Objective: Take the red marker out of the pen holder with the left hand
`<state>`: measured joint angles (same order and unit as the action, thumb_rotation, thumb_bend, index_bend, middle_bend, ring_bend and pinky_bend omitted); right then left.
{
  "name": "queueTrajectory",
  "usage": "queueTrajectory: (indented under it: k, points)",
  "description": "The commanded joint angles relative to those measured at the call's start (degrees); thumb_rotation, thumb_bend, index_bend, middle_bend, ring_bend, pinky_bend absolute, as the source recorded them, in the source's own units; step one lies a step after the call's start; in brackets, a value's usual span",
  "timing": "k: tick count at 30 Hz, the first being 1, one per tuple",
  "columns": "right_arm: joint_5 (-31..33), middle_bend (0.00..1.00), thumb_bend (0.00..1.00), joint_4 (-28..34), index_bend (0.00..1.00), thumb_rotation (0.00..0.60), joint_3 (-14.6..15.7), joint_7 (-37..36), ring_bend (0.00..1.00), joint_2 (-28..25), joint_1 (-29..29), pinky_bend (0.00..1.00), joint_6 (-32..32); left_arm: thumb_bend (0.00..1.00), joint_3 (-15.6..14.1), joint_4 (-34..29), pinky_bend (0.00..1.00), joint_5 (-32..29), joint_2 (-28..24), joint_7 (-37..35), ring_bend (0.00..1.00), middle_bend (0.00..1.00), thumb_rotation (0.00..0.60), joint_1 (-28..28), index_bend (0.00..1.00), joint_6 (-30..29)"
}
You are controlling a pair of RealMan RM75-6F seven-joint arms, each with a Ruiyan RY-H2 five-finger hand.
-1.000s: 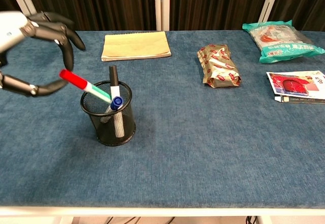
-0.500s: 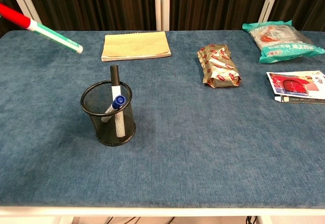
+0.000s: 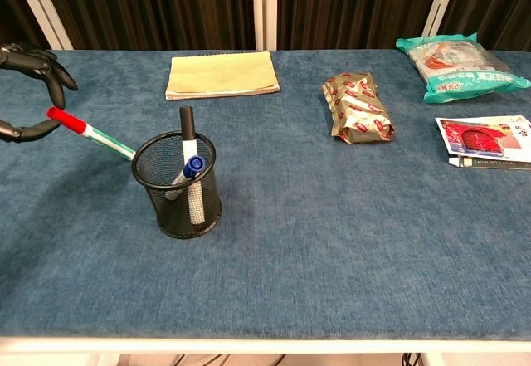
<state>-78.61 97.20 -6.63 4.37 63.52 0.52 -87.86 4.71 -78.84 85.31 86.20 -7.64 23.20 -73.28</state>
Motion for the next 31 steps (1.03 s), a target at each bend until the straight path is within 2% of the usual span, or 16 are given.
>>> queueTrajectory:
  k: [1,5,8,10,14,19,23,26,31]
  points:
    - [0.41,0.00,0.18,-0.56,0.00,0.600,-0.02,-0.57,0.00,0.15,-0.05,0.00,0.48,0.34,-0.42,0.30,0.18,0.28,-0.24,-0.28,0.10,0.28,0.600,0.25,0.38,0.31]
    - [0.54,0.00,0.18,-1.36,0.00,0.600,0.03,-1.54,0.00,0.47,-0.16,0.00,0.97,0.23,-0.92,-2.17,0.11,-0.68,-3.32,2.00,0.05,0.19,0.600,0.02,0.08,1.66]
    - [0.03,0.00,0.18,-1.67,0.00,0.600,0.00,-2.12,0.00,0.54,-0.05,0.00,0.47,0.18,-1.06,-6.40,0.09,-3.42,-7.20,4.17,0.01,0.12,0.600,-0.85,0.03,3.08]
    - [-0.32,0.00,0.18,-1.84,0.00,0.600,0.03,-2.36,0.00,0.52,0.11,0.00,0.02,0.18,-1.12,-8.62,0.07,-3.98,-9.53,4.07,0.00,0.09,0.600,-1.55,0.02,2.75]
    - [-0.54,0.00,0.18,-2.01,0.00,0.600,0.07,-2.68,0.00,0.34,0.43,0.00,-0.51,0.18,-1.17,-11.27,0.05,-2.77,-13.68,5.24,0.00,0.09,0.600,-4.58,0.01,-2.95]
    - [-0.89,0.00,0.18,-2.55,0.00,0.600,0.10,-1.92,0.00,0.79,0.53,0.00,-1.06,0.18,-1.91,-10.95,0.03,-2.09,-16.52,13.58,0.00,0.09,0.600,-8.17,0.06,-8.90]
    - [-2.76,0.00,0.18,-3.12,0.00,0.600,0.91,-1.17,0.00,0.95,0.17,0.00,-0.85,0.18,-3.94,-10.87,0.02,-2.13,-17.66,20.27,0.00,0.09,0.600,-10.39,0.13,-9.98]
    - [-5.06,0.00,0.18,-4.48,0.00,0.600,1.54,-1.22,0.00,1.50,-0.16,0.00,-1.21,0.19,-5.61,-11.34,0.02,-1.61,-18.28,20.45,0.00,0.08,0.600,-11.59,0.14,-9.49]
    - [-6.09,0.00,0.18,-5.46,0.00,0.600,1.80,0.28,0.00,2.71,-0.68,0.00,-1.12,0.19,-5.46,-9.93,0.01,-1.36,-18.36,18.76,0.00,0.08,0.600,-12.55,0.13,-10.23]
